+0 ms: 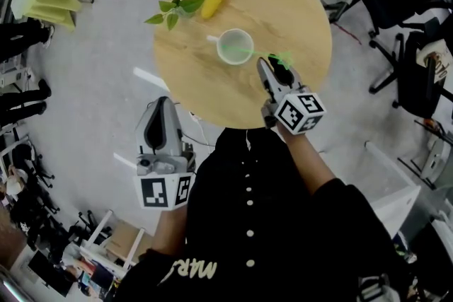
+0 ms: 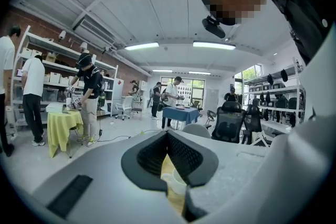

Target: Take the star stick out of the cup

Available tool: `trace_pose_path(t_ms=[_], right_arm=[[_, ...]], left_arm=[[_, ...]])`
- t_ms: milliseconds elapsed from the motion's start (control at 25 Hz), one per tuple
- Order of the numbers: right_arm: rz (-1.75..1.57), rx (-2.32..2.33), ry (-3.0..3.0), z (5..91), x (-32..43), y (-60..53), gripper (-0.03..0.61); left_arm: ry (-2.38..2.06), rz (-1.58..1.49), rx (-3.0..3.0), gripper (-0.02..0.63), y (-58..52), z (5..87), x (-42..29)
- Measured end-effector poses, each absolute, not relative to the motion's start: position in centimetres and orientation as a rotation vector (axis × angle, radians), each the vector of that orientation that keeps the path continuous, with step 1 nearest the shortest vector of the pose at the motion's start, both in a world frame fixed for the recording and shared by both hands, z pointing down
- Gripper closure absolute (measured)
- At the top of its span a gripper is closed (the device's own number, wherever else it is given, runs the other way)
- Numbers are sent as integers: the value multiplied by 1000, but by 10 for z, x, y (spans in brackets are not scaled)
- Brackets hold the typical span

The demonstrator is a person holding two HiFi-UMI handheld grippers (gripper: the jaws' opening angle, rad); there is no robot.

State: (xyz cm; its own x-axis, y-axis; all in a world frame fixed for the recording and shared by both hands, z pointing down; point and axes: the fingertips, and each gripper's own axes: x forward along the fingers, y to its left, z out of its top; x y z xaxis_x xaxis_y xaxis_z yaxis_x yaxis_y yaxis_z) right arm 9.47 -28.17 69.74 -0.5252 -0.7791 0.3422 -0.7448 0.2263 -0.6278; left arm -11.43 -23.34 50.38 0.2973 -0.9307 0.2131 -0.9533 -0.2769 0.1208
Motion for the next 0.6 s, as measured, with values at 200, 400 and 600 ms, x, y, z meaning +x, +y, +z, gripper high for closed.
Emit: trace_pose_path(t_ms=[200, 400, 600], right_arm=[[-1235, -1517, 2344, 700, 96, -288, 503], [-1246, -1558, 2312, 701, 92, -293, 555], [-1227, -1552, 2322, 699, 94, -295, 560]], left_arm=[[-1722, 151, 2342, 617, -235, 507, -114], [-1726, 158, 2337, 617, -242, 507, -120], [-1726, 151, 2337, 617, -242, 506, -120]])
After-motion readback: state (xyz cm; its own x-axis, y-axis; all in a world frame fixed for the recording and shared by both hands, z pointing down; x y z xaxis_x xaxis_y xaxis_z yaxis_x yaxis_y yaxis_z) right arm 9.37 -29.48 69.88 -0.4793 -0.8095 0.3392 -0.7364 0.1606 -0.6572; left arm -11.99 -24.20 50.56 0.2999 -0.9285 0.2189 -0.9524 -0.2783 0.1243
